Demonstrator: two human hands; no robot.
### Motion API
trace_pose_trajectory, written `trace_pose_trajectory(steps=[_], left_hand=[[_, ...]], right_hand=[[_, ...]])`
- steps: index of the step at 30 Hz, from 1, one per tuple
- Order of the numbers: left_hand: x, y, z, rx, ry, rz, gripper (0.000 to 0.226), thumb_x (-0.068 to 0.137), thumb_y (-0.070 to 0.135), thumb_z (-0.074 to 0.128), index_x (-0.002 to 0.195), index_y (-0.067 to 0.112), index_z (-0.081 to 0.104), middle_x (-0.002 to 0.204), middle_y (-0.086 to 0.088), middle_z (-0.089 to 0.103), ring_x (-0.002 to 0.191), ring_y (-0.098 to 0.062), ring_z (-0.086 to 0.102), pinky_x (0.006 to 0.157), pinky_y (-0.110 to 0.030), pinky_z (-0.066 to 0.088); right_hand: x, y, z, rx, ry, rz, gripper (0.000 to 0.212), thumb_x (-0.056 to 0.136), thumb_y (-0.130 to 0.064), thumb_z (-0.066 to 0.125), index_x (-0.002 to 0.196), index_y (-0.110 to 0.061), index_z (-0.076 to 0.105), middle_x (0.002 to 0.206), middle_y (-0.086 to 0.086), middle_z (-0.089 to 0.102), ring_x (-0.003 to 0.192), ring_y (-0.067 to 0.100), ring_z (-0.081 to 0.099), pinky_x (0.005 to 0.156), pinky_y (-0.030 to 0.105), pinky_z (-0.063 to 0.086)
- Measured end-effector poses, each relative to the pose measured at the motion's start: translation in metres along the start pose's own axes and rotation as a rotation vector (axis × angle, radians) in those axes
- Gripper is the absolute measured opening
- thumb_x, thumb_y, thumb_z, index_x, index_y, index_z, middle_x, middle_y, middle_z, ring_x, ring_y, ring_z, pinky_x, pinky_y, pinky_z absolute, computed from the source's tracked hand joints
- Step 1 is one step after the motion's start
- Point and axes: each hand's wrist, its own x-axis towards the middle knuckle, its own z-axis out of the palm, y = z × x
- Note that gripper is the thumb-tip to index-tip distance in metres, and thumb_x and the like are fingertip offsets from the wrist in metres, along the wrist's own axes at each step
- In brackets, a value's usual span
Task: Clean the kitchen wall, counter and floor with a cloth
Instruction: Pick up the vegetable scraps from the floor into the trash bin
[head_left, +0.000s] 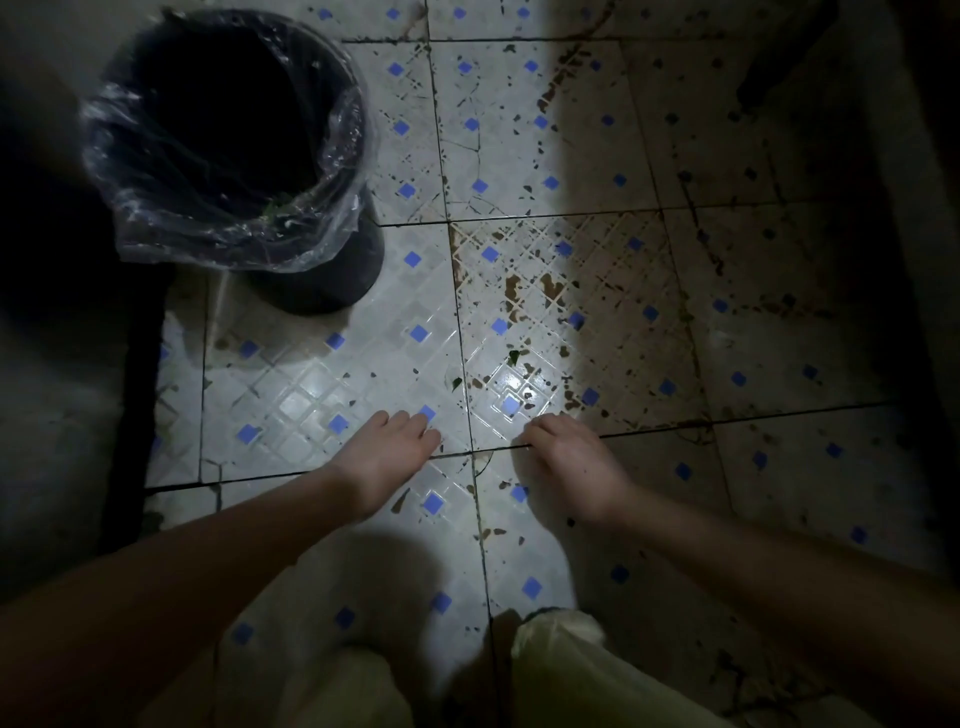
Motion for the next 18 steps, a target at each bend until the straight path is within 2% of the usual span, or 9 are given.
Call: trace_pose_trajectory(steps=[4,11,15,18], left_hand=[[0.001,0.000,0.001,-0.024,-0.005,-0.002,0.051,0.077,0.004,0.068,0.118,0.022,0.044,0.112,-0.004,0.052,0.095,-0.020,0.049,0.085,-0.032,0.041],[-0.002,0.000,-0.007,-0.061,0.026,-0.003,0.044,0.079,0.000,0.062,0.114,0.020,0.044,0.111,-0.004,0.050,0.094,-0.020,0.047,0.085,-0.031,0.038],[-0.010,-0.010,-0.011,-0.081,0.001,-0.046,0.064,0.055,0.001,0.079,0.104,0.021,0.043,0.100,0.001,0.049,0.087,-0.018,0.047,0.078,-0.030,0.037],[-0.021,-0.020,-0.012,-0.086,0.004,-0.127,0.051,0.068,-0.001,0.070,0.105,0.022,0.043,0.103,0.000,0.050,0.090,-0.018,0.047,0.077,-0.029,0.034]], right_hand=[[-0.001,0.001,-0.001,0.003,0.019,0.004,0.047,0.081,-0.005,0.055,0.127,-0.015,0.051,0.132,0.004,0.048,0.119,0.018,0.043,0.103,0.029,0.033],[0.004,-0.001,-0.004,-0.045,-0.016,0.007,0.053,0.081,-0.013,0.063,0.132,-0.017,0.046,0.136,0.002,0.045,0.124,0.017,0.040,0.107,0.030,0.031],[0.011,-0.003,-0.003,-0.052,-0.019,-0.012,0.060,0.073,-0.018,0.072,0.128,-0.018,0.048,0.131,0.000,0.047,0.119,0.017,0.042,0.103,0.029,0.033],[0.020,-0.006,-0.003,-0.070,0.016,-0.037,0.060,0.069,-0.015,0.075,0.124,-0.018,0.051,0.127,0.000,0.050,0.114,0.017,0.044,0.095,0.028,0.034]])
